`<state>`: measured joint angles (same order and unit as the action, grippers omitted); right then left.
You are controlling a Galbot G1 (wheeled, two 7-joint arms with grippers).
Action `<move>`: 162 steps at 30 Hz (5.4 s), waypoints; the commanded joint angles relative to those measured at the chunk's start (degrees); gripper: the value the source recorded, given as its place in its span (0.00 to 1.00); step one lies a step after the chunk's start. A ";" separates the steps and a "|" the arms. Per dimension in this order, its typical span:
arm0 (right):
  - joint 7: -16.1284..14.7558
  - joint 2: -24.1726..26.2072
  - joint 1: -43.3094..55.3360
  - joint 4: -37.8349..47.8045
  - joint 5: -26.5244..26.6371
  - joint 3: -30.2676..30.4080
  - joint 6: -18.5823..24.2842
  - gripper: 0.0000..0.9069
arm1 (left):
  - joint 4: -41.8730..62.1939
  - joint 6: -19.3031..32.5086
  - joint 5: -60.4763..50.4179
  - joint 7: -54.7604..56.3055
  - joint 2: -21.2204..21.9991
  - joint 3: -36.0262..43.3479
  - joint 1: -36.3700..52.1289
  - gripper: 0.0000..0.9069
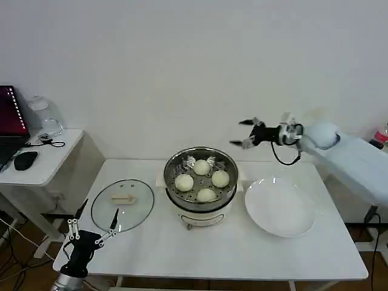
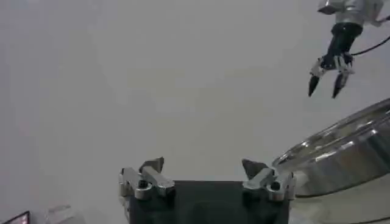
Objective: Take steamed baozi put them in steamer then cover it.
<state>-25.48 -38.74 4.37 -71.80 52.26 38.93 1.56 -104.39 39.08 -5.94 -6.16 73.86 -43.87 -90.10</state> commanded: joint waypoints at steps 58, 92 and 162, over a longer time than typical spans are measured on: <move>28.69 -34.36 -110.20 -49.66 -21.46 -85.26 15.36 1.00 | 16.99 -10.92 -56.37 35.31 -6.78 5.79 8.51 1.00; 27.71 -36.59 -110.77 -48.41 -23.56 -84.72 14.99 1.00 | 35.93 -23.91 -57.64 29.75 -7.46 16.08 27.38 1.00; 27.28 -38.98 -111.75 -49.10 -25.91 -79.10 17.09 1.00 | 39.75 -23.29 -57.57 29.32 -8.76 16.46 36.27 0.00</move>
<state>1.77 -77.73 -107.42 -120.73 26.42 -40.32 18.59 -59.04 15.60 -63.23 23.03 67.96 -26.68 -52.82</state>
